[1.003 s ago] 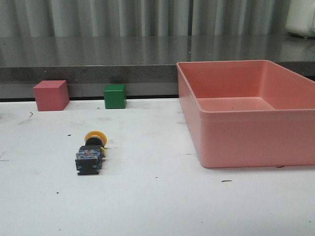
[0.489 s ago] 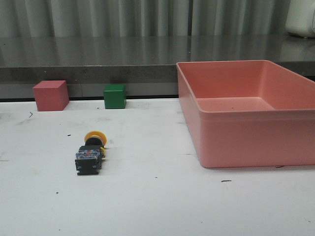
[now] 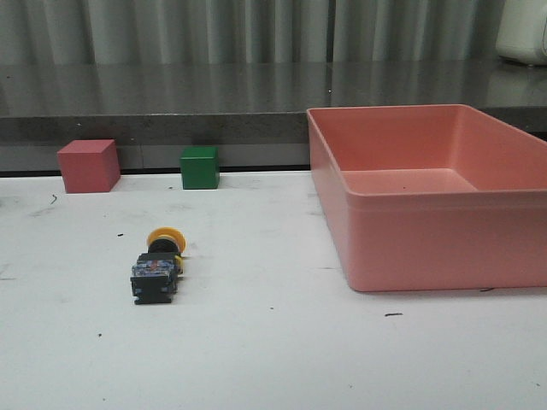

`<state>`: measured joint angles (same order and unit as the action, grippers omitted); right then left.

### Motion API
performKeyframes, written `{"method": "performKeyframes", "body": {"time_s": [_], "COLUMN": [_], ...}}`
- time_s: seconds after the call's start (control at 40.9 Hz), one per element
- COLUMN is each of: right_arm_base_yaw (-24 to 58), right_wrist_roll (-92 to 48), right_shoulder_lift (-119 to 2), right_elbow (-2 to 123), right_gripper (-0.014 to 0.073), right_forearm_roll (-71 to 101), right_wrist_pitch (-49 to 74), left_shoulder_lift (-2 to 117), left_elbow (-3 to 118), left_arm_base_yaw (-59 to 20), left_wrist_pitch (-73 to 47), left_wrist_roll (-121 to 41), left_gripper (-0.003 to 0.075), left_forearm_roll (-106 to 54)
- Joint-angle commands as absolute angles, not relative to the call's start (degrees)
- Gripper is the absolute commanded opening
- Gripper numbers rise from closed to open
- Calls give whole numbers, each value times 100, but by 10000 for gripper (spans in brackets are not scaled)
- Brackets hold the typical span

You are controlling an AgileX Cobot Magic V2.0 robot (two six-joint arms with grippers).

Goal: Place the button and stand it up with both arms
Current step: 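Open the right gripper and withdraw it upward, then lower the left gripper over the lying button and grasp it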

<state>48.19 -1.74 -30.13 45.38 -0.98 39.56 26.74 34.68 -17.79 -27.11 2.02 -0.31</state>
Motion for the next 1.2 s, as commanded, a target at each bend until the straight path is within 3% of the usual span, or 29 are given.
{"method": "performKeyframes", "body": {"time_s": [0.0,0.367,0.563,0.783,1.174], "right_arm_base_yaw": [4793,4793,4793,4793,4793], "right_wrist_roll": [-247,-247,-247,-247,-247], "right_shoulder_lift": [-3029,-3029,-3029,-3029,-3029], "right_elbow": [4675,4675,4675,4675,4675], "right_gripper": [507,507,507,507,507], "right_forearm_roll": [-97,-97,-97,-97,-97], "right_wrist_pitch": [3536,3554,3554,3554,3559], "left_shoulder_lift": [2770,4402,5485,6665,8880], "left_elbow": [3655,5163,5636,6037,7335], "left_arm_base_yaw": [-1817,-1817,-1917,-2574,-2792], "left_wrist_pitch": [-1947,-3965,-4092,-4159,-5358], "left_wrist_roll": [214,214,214,214,631], "left_gripper": [566,568,568,568,568], "left_forearm_roll": [-246,-466,-790,-807,-842]}}
